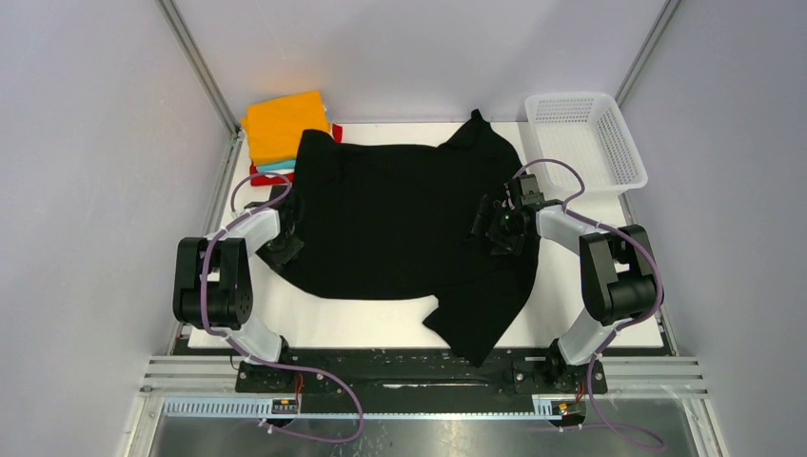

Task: Fold and stack the t-shirts
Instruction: Flatten out the tshirt

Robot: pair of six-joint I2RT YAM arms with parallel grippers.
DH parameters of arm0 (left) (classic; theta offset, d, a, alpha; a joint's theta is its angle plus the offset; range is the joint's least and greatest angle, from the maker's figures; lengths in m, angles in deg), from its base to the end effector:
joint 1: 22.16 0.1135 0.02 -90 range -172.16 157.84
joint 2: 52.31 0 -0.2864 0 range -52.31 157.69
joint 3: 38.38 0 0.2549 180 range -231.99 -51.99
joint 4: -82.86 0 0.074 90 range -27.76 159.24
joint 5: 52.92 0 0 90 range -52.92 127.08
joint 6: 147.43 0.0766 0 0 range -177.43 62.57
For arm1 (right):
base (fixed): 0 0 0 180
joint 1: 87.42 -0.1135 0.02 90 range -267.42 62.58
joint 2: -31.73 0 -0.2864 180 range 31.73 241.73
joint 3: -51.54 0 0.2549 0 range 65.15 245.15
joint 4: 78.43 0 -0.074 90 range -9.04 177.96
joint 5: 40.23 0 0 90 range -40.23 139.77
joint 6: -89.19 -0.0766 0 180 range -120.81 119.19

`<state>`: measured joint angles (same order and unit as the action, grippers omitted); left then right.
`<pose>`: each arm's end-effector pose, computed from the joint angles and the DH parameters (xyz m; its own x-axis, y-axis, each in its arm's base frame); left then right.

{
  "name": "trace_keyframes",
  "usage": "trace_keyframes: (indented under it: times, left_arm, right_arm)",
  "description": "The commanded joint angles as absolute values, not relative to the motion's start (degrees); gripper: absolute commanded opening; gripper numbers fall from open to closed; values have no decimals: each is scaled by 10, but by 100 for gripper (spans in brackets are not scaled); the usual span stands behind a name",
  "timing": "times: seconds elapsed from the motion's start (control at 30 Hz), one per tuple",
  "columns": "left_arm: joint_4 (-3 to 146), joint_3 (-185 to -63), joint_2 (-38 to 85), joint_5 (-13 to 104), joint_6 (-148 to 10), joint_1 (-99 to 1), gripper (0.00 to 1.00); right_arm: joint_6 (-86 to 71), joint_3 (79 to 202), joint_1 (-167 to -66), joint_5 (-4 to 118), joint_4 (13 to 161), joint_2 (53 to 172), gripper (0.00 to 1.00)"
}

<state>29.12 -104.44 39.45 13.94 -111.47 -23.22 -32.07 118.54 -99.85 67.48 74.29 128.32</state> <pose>0.2855 0.0248 0.1472 -0.5327 -0.7346 -0.4203 -0.8279 0.5554 0.0785 0.3415 0.0991 0.1491 -0.8897 0.3101 -0.3350 0.1103 0.8582 0.5014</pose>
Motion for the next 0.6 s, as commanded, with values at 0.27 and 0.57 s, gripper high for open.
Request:
trace_keyframes:
  times: [0.27, 0.57]
  left_arm:
    - [259, -1061, 414, 98, -1131, -235, 1]
    - [222, -1041, 367, 73, -1131, -235, 0]
  right_arm:
    - [-302, 1160, -994, 650, 711, 1297, 100]
    - [-301, 1162, -994, 651, 711, 1299, 100]
